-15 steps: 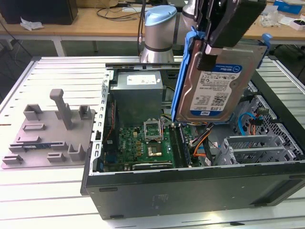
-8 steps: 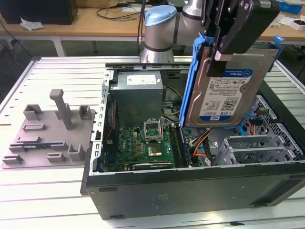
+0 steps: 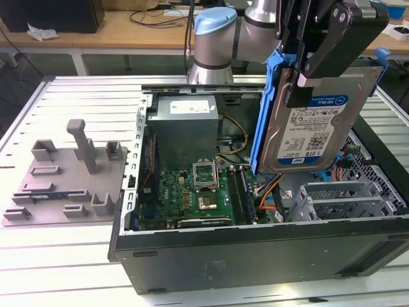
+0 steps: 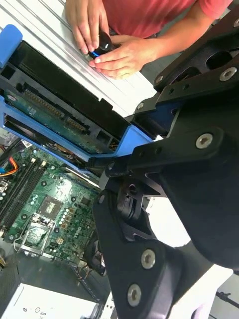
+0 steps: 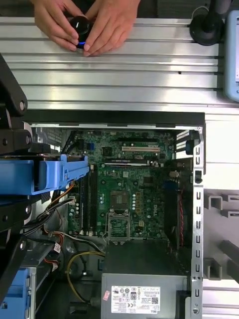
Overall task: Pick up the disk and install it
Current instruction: 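Insert the disk into the insertion slot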
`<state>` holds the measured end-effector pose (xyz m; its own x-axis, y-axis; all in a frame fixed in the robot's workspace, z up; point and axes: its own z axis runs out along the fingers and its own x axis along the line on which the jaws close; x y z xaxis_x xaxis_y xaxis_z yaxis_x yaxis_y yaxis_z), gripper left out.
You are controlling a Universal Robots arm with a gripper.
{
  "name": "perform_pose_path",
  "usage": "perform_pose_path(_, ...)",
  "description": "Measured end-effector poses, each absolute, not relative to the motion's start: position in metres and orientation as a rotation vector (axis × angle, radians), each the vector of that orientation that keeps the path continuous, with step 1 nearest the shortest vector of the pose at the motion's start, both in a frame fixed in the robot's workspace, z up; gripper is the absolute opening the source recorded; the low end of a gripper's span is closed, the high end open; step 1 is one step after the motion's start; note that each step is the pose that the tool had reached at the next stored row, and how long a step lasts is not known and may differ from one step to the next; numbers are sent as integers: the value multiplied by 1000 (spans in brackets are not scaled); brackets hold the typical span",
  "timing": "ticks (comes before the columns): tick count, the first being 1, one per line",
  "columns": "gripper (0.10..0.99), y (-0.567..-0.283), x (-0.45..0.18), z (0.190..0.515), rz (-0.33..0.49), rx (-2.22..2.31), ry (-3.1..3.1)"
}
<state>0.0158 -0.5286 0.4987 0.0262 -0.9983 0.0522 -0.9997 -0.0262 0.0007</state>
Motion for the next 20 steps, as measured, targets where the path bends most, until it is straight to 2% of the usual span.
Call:
perform_pose_path(10, 365, -529, 16, 498, 43, 2211, -2182)
perform_pose_path(20, 365, -533, 16, 496, -42, 2196, -2241)
